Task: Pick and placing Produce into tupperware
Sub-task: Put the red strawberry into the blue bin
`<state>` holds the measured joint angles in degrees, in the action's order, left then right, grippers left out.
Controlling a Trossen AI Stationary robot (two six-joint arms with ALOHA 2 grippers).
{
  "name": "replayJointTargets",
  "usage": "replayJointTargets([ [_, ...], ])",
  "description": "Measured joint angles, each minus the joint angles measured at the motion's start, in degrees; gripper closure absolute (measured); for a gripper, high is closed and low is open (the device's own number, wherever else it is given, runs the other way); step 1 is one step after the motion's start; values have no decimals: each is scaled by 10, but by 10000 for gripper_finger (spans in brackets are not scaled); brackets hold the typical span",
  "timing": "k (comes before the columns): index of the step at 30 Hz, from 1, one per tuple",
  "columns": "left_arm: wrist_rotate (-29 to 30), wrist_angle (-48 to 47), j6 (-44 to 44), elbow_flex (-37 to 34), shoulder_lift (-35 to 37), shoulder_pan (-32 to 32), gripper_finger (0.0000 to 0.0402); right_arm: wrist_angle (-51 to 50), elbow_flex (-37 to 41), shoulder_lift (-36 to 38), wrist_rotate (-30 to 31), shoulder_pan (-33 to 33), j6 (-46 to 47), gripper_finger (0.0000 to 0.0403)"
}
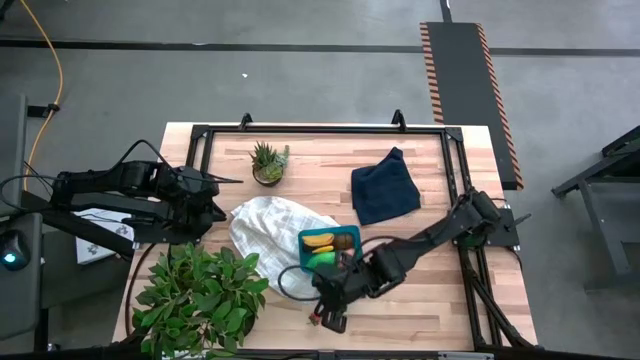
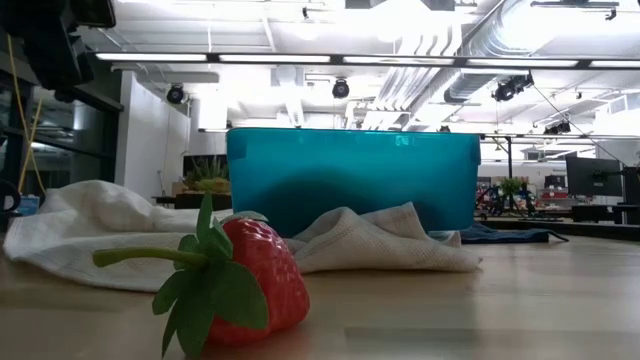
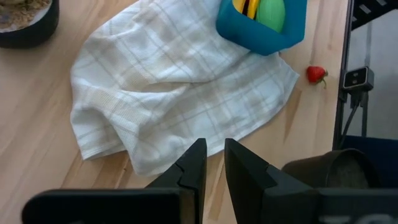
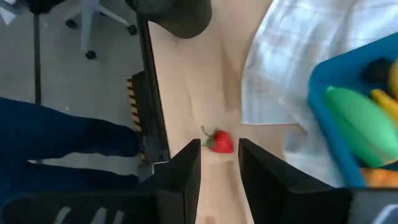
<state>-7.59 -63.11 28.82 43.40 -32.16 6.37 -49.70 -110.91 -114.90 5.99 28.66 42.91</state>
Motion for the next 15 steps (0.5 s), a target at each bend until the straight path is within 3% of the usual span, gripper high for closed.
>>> replayJointTargets([
  [6, -10, -1, -6, 0, 0, 0, 355, 55, 22, -4, -1, 17, 23, 304],
  [15, -10, -1, 2, 0, 0, 0, 355, 186, 118, -6, -20, 33, -2, 304],
])
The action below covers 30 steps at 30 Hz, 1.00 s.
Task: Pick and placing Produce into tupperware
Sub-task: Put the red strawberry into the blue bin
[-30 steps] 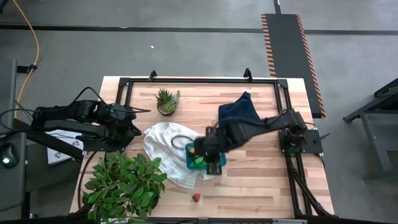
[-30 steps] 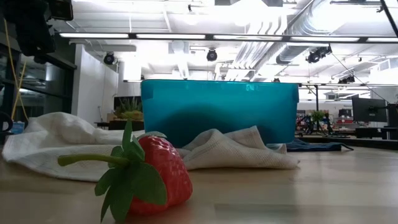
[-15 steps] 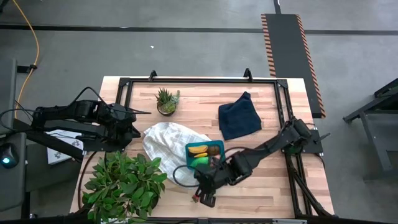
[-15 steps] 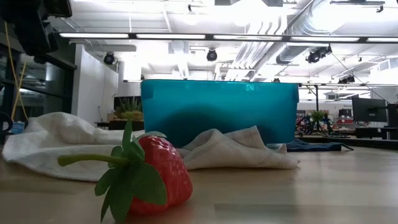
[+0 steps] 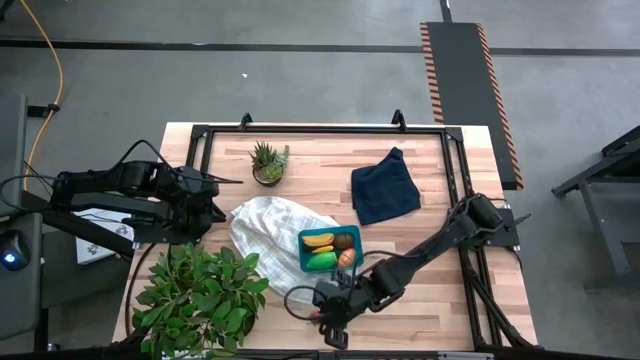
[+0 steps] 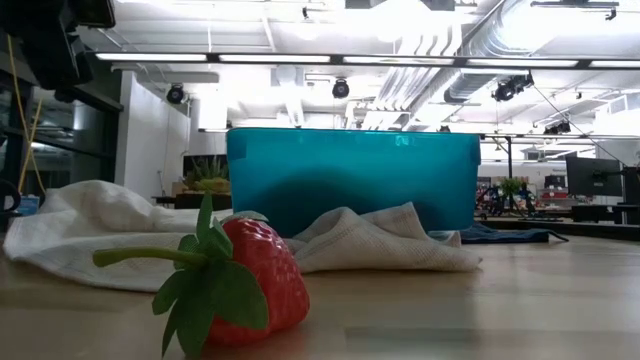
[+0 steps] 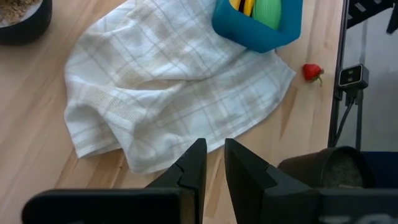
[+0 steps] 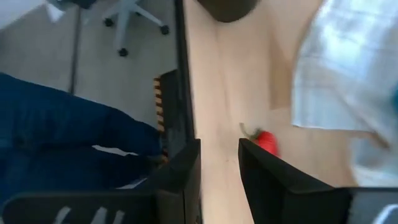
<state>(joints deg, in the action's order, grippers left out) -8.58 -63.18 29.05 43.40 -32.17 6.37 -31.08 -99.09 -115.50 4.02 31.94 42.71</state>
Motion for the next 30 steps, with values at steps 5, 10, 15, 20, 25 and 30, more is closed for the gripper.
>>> replayJointTargets([
  [5, 0, 0, 17, 0, 0, 0, 355, 73, 46, 0, -16, 0, -15, 304],
  [10, 0, 0, 17, 0, 0, 0, 355, 80, 45, 1, -11, -1, -57, 304],
  [15, 0, 0, 26, 0, 0, 0, 355, 73, 45, 1, -13, -1, -84, 304],
  [20, 0, 0, 40, 0, 0, 0, 355, 54, 38, 1, -13, -2, -98, 304],
  [25, -15, 0, 44, 0, 0, 0, 355, 15, -3, 0, 0, -4, -127, 304],
  [30, -15, 0, 44, 0, 0, 0, 355, -48, -57, -9, 35, -4, -147, 304],
])
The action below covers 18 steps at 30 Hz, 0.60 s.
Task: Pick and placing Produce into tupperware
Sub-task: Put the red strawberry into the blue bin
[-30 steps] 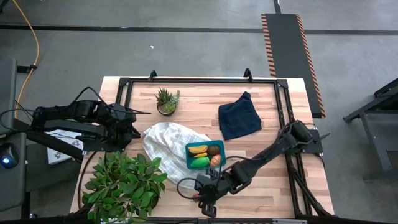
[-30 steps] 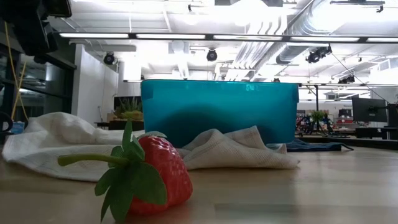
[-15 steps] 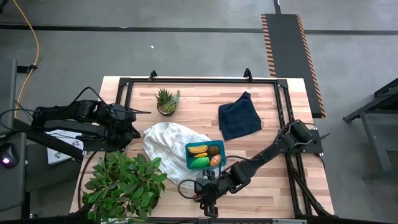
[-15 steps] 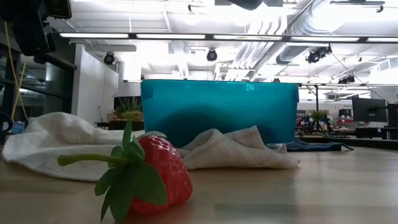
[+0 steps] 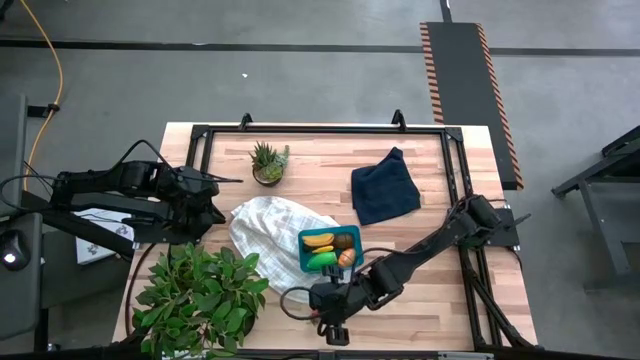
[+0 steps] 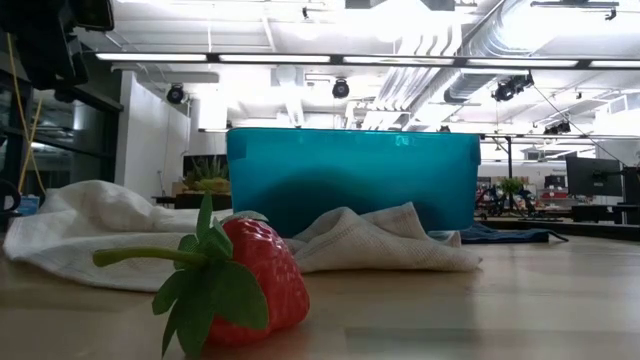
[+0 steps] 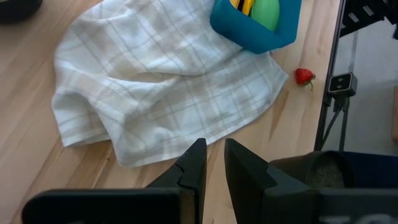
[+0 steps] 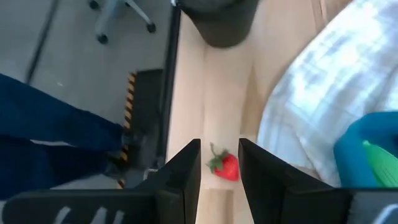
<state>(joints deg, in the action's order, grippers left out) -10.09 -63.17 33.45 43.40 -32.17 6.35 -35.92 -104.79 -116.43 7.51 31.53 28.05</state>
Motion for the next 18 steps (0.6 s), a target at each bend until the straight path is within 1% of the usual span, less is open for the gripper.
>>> replayJointTargets([
  [6, 0, 0, 0, 0, 0, 0, 355, -80, -85, -64, -22, 6, -11, 304],
  [9, 0, -1, 0, 0, 0, 0, 355, -122, -126, -89, -22, 9, -15, 304],
  [13, 0, -5, -1, 0, 0, 0, 355, -133, -162, -116, -24, 10, -23, 304],
  [18, 0, -22, -2, 0, 0, 0, 355, -147, -181, -141, -41, 14, -38, 304],
])
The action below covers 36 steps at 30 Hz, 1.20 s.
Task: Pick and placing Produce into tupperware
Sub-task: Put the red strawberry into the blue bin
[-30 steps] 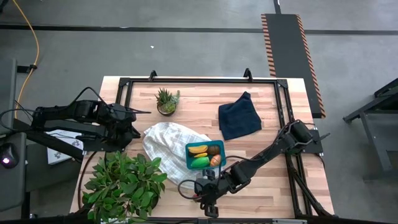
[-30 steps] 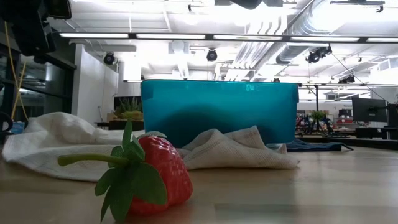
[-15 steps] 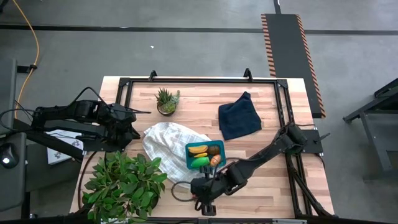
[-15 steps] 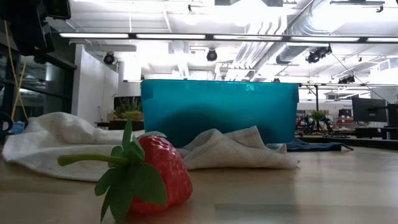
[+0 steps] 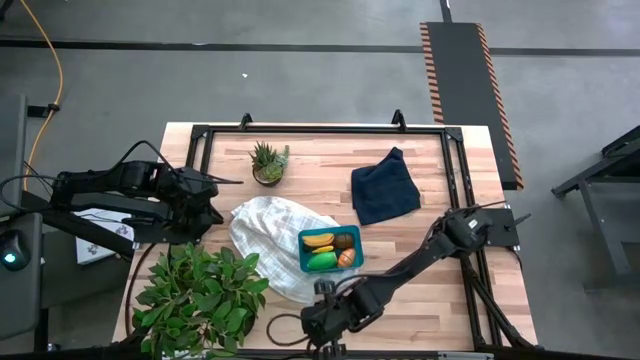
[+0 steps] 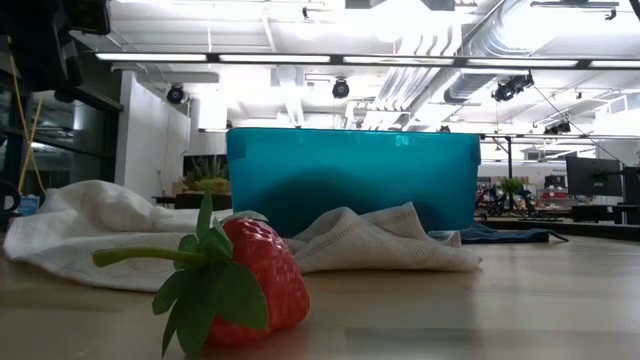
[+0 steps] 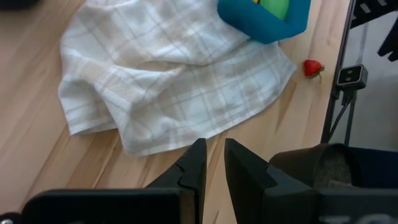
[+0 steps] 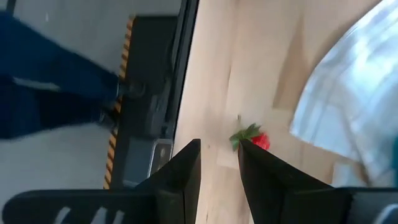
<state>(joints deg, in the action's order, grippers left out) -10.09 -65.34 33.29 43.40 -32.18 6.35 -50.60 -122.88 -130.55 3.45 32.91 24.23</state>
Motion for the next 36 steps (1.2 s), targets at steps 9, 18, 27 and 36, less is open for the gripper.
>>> replayJointTargets([
  [9, 0, -11, 0, 0, 0, 0, 355, -10, -2, -28, -36, -3, -39, 304],
  [18, 0, -11, 0, 0, 0, 0, 355, 43, -1, -28, -26, -14, -84, 304],
  [27, 0, -11, 0, 0, 0, 0, 355, 40, 0, -54, -31, -19, -93, 304],
  [36, 1, -12, -3, 0, 0, 0, 355, 54, 0, -63, -33, -14, -105, 304],
])
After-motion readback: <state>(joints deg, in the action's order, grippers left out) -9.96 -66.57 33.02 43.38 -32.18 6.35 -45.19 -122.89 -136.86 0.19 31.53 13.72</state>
